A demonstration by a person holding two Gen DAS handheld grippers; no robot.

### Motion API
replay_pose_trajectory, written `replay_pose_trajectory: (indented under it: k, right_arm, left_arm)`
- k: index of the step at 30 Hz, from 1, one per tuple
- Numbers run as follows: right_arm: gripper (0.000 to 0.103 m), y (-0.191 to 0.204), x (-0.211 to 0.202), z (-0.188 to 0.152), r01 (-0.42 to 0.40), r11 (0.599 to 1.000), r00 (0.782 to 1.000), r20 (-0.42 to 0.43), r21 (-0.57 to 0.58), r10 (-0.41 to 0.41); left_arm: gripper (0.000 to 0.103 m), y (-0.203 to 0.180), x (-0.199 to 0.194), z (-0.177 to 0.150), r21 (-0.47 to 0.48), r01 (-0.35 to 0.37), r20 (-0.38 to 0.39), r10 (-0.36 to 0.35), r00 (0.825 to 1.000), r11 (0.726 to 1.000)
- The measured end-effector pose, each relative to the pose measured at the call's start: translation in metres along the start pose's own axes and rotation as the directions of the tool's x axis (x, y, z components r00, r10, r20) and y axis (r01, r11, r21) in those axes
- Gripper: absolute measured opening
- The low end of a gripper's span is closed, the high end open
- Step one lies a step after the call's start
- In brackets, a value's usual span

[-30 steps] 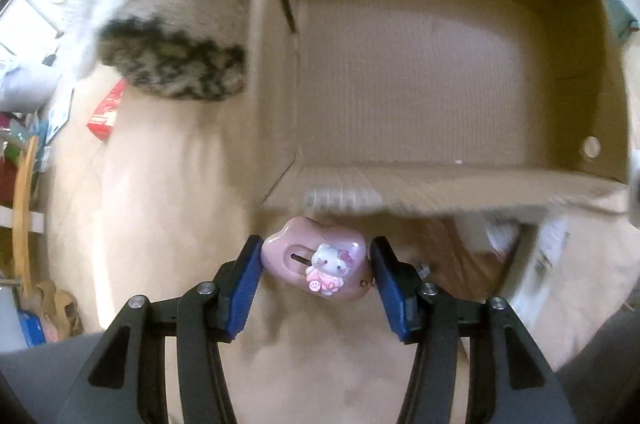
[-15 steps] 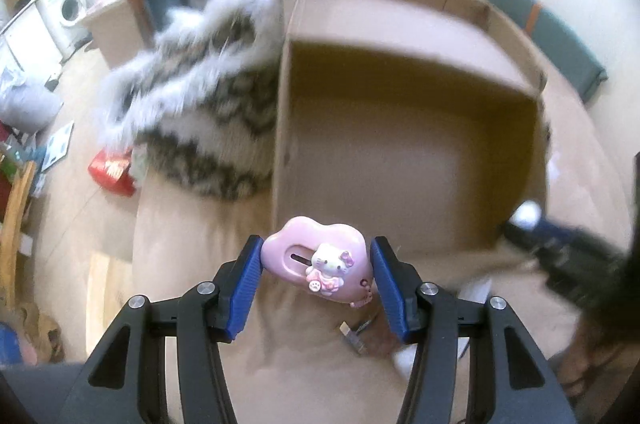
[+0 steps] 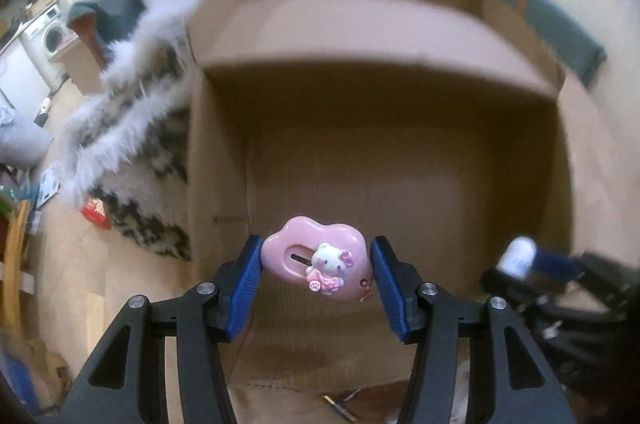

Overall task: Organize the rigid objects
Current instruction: 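Carry the pink keychain and white pill bottle into the box and release both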

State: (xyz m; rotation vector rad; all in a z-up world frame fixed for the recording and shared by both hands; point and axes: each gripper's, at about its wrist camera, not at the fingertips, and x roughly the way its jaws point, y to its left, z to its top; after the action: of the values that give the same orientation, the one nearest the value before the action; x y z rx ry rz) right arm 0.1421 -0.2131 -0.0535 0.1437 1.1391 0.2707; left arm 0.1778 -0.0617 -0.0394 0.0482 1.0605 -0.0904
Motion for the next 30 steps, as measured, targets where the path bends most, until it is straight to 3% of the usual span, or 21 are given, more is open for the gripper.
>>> replay_pose_trajectory:
  k: [12,23,30]
  right_arm:
    - [0.055,0.007,0.036,-0.005,0.067,0.997,0.991,-0.11,-0.035,-0.071]
    - [0.055,0.003,0.03,-0.007,0.042,0.999,0.996,-0.075,0.009,-0.041]
    - [0.087,0.003,0.008,0.001,-0.014,1.0,1.0,0.02,0.028,0.013]
  left_arm:
    - [0.051,-0.005,0.031,-0.015,0.039,-0.008,-0.081,0.011,0.997,0.999]
    - [0.052,-0.003,0.04,-0.013,0.034,-0.016,-0.097,0.019,0.995,0.999]
    - [0.07,0.02,0.035,-0.014,-0.052,0.021,-0.091,-0.026,0.996,0.998]
